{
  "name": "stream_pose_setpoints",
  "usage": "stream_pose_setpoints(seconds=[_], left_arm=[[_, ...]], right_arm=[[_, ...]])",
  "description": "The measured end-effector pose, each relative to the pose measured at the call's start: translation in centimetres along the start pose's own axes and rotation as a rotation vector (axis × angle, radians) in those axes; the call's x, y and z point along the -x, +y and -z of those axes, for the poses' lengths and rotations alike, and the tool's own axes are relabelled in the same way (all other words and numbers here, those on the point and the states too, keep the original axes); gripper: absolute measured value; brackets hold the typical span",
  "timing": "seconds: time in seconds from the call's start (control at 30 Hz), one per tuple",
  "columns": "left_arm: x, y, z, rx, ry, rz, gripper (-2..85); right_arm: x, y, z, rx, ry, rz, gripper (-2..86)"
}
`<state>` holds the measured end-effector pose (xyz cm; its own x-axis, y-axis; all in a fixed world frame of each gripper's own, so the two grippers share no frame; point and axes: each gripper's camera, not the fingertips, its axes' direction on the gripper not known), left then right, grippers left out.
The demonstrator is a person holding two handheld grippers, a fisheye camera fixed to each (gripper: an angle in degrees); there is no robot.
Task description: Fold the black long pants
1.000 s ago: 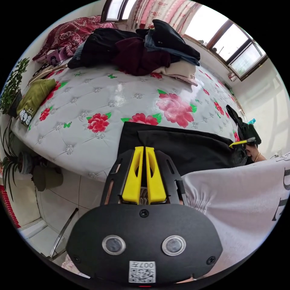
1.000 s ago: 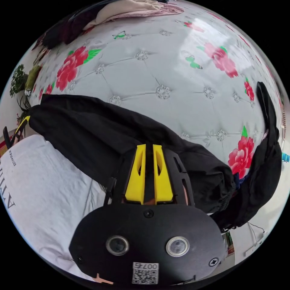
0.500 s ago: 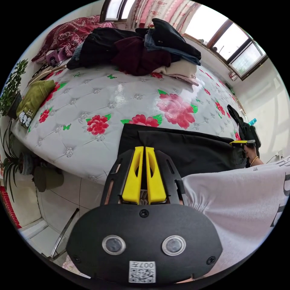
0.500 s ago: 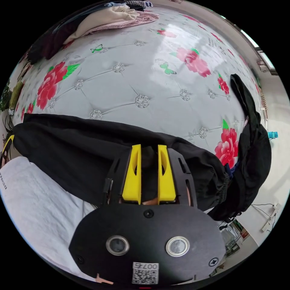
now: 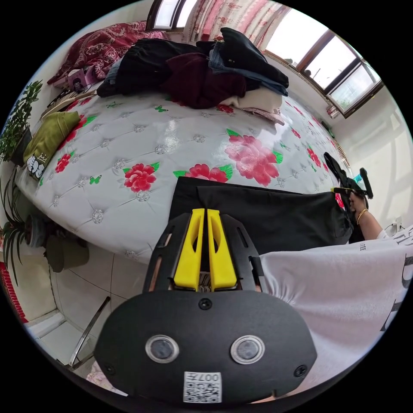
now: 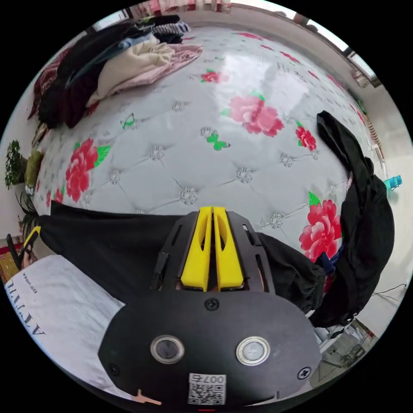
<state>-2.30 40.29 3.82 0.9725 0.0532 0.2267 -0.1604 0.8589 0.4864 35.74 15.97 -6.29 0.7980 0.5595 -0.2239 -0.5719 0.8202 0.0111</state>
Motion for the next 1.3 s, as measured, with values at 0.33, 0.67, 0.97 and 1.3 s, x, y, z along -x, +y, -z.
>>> stream_pose_setpoints(seconds=[0.33,0.67,0.97,1.3], left_arm=[[1.9,-3.1,-2.9,0.074,-0.035,0.010,-0.9],[4.9,-5.7,-4.7,0.054,-0.042,0.067,-0.5],[8.3,-2.4,-6.7,0.059,-0.060,0.169,2.9],[7.0,2.5,-10.1,0.091,-0.126,0.029,4.6]], right_arm=[[-2.9,1.7,2.6,-0.174,-0.139,-0.123,-0.3],[3.5,8.9,2.2,-0.180,-0.235,0.013,-0.3],[9.0,12.4,2.8,-0.169,-0.322,0.115,-0.1],[17.5,18.3,0.6,-0.034,-0.328,0.338,0.1]])
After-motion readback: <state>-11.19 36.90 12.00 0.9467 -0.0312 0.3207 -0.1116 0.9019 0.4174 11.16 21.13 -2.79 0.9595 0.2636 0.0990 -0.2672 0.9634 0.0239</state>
